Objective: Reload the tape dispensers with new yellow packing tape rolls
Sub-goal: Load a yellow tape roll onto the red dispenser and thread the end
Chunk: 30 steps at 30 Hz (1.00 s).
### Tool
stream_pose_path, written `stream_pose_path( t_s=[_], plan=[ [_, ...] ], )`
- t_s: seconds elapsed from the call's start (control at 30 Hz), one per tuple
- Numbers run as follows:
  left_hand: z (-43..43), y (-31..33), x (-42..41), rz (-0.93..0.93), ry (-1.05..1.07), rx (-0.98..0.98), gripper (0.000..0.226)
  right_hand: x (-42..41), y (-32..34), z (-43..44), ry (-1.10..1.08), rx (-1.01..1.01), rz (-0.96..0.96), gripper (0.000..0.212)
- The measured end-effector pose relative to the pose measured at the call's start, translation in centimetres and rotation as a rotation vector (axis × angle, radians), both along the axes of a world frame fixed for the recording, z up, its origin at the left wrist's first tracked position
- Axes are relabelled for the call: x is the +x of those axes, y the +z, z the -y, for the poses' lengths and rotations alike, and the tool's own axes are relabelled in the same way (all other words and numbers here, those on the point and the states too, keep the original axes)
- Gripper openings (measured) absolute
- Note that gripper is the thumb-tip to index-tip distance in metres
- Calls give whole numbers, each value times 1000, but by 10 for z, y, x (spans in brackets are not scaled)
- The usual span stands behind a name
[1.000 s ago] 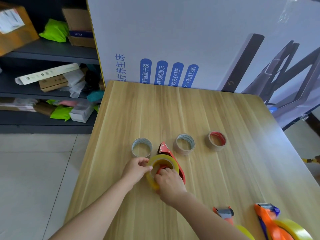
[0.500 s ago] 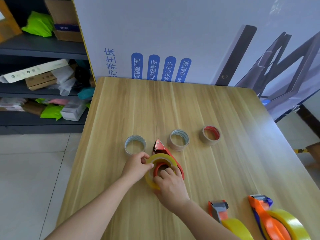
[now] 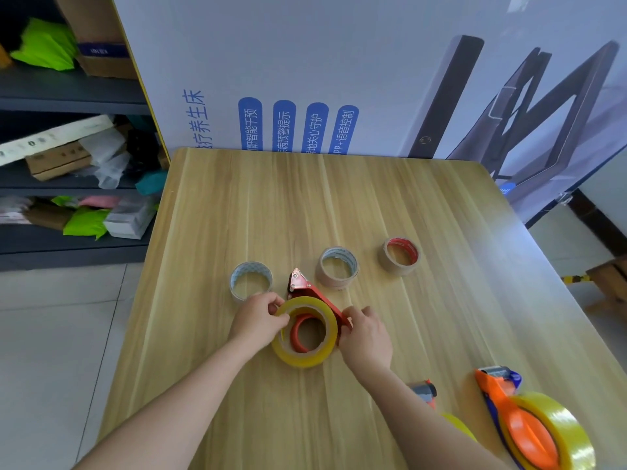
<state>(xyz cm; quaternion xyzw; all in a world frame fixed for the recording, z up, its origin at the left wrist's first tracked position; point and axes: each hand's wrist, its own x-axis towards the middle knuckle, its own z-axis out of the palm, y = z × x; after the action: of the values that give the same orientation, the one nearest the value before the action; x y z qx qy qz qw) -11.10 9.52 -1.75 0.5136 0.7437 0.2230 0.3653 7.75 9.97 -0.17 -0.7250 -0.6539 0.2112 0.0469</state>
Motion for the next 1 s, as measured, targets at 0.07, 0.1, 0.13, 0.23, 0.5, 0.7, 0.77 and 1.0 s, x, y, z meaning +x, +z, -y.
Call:
stream_pose_path(
  t_s=[0.07,0.1,0.13,0.23,0.5,0.7,0.77,1.0],
  plan=[
    [-3,4,2,-14,-46,13,13,2,1,-8,-28,6,-13,26],
    [-5,6,4,-26,-69,18,13,4,1,-12,-32,7,-25,27],
    [-7,7,6,-37,-90,22,14,6,2,-16,-40,7,-44,27],
    [-15,10,14,-73,-136,23,16,12,1,-27,-87,28,-101,28],
    [-32,3,34,-173,-65,-12,21,13,2,-33,-50,69,-109,25],
    [-24,-15,22,-48,-24,-141,28,2,8,-12,564,372,-87,17],
    [-23,-16,18,29,4,-164,24,-4,2,-6,742,142,-2,35],
    [-2,-23,10,199,169,-190,21,-19,-19,-3,871,-71,280,25]
  ],
)
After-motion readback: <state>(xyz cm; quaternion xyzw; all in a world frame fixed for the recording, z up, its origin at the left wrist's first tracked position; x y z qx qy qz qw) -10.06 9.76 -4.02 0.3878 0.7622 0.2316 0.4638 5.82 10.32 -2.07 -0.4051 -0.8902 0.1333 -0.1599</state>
